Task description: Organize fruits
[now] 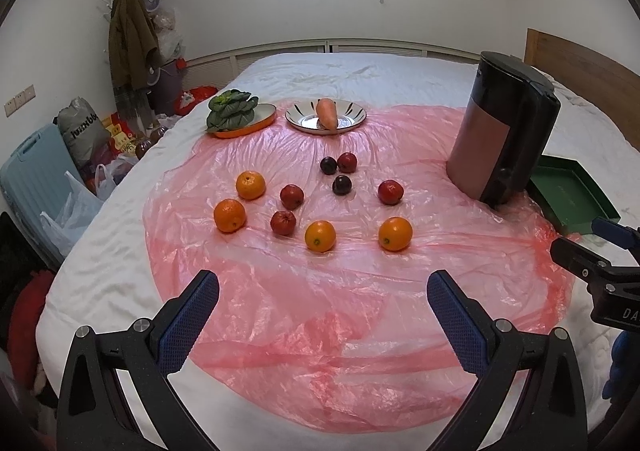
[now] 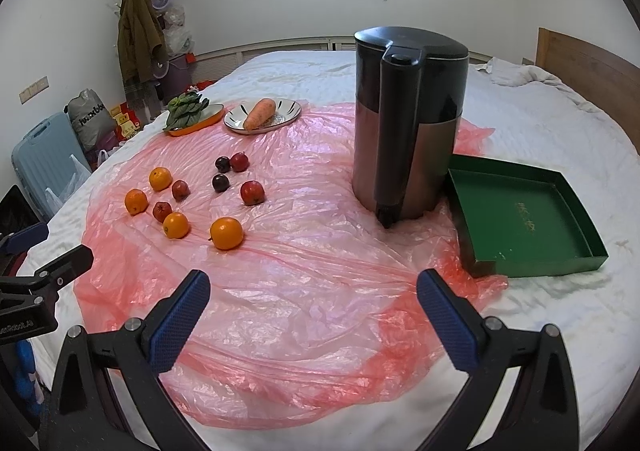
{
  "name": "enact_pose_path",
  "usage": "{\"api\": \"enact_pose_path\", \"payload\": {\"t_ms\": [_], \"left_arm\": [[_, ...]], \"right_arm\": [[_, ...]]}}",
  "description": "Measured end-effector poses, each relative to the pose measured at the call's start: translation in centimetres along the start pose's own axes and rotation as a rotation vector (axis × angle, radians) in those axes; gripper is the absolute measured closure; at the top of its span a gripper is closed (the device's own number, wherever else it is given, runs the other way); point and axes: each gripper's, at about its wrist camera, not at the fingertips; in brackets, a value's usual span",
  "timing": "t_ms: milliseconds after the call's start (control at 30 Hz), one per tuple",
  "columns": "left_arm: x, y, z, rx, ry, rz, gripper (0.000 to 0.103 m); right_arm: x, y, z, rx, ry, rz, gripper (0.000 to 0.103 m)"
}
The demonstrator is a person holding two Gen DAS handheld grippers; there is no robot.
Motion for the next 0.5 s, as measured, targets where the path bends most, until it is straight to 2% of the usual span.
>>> {"api": "enact_pose_path", "payload": {"t_ms": [500], "left_arm": [[0.26,0.27,-0.36,-0.016,0.003,-0.004,0.001]], "right_arm": [[0.05,-0.03,0.00,-0.007,0.016,-0.004,0.000]]}}
Point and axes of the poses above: each gripper's, at about its wrist camera, not at the fingertips, and z roughly against the way its jaws point, x to its right, y to its top, and after that the axes turned 12 degrees about -z, right-handed
